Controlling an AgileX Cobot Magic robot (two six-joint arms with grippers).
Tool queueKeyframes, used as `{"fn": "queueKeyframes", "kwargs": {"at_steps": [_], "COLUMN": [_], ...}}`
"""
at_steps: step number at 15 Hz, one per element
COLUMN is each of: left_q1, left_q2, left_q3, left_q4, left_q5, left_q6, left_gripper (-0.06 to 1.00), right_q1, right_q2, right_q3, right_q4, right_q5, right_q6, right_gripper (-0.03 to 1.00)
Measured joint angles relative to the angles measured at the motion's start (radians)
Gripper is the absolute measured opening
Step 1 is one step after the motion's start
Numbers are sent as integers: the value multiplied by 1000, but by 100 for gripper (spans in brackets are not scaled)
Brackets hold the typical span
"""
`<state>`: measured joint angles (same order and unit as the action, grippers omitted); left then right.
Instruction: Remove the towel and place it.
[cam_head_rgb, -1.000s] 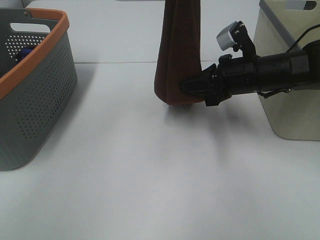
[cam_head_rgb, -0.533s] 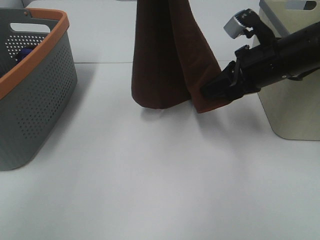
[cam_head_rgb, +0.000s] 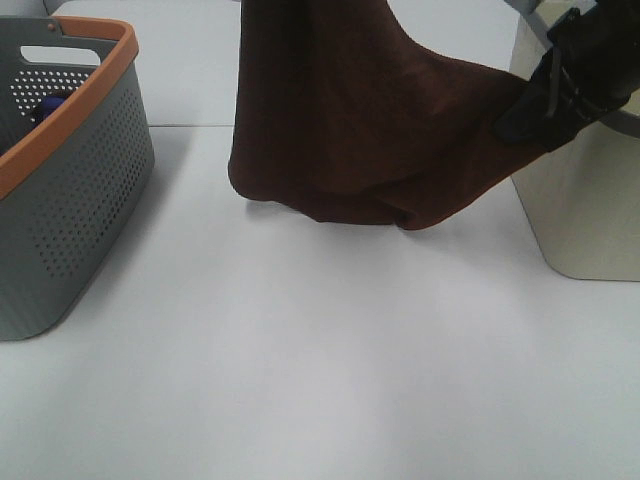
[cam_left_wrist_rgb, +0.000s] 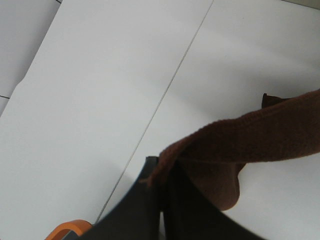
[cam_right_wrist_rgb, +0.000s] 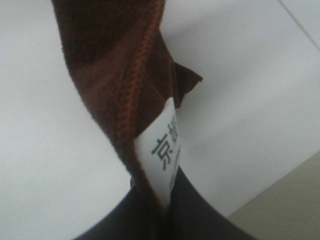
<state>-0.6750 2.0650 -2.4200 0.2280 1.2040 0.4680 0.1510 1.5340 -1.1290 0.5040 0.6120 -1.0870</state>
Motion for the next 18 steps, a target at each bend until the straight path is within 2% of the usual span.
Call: {"fn": "queueKeyframes", "kwargs": {"at_steps": [2, 3, 5, 6, 7, 10, 12, 14, 15, 16, 18], "left_q1": [31, 58, 121, 136, 170, 187, 199, 221, 226, 234, 235], "left_q2": [19, 34, 62, 68, 91, 154, 213, 259, 266, 291, 317], "left_q3": [0, 0, 0, 0, 0, 0, 0, 0, 0, 0, 0], "left_q4": [3, 9, 15, 15, 14, 25, 96, 207, 233, 333, 374], "left_q5": [-3, -24, -118, -145, -252, -433, -620, -785, -803, -835, -834], "left_q6": [-46, -81, -163, -177, -194, -231, -285, -399, -423, -478, -492], "left_gripper": [0, 0, 0, 0, 0, 0, 0, 0, 0, 0, 0], "right_q1": [0, 0, 0, 0, 0, 0, 0, 0, 0, 0, 0], "right_q2": [0, 0, 20, 32, 107, 273, 382, 475, 490, 516, 533], "right_q3": [-41, -57, -105, -124, -214, -412, -554, -680, -698, -737, -743], "right_q4": [-23, -27, -31, -31, -9, 21, 26, 29, 32, 48, 57], "right_q5": [-48, -107, -228, -258, -356, -422, -451, -479, -479, -480, -449], "right_q6": [-28, -58, -132, -149, -184, -194, -208, -210, -210, -210, -210], "right_gripper": [2, 2, 2, 2, 2, 2, 2, 2, 2, 2, 2]}}
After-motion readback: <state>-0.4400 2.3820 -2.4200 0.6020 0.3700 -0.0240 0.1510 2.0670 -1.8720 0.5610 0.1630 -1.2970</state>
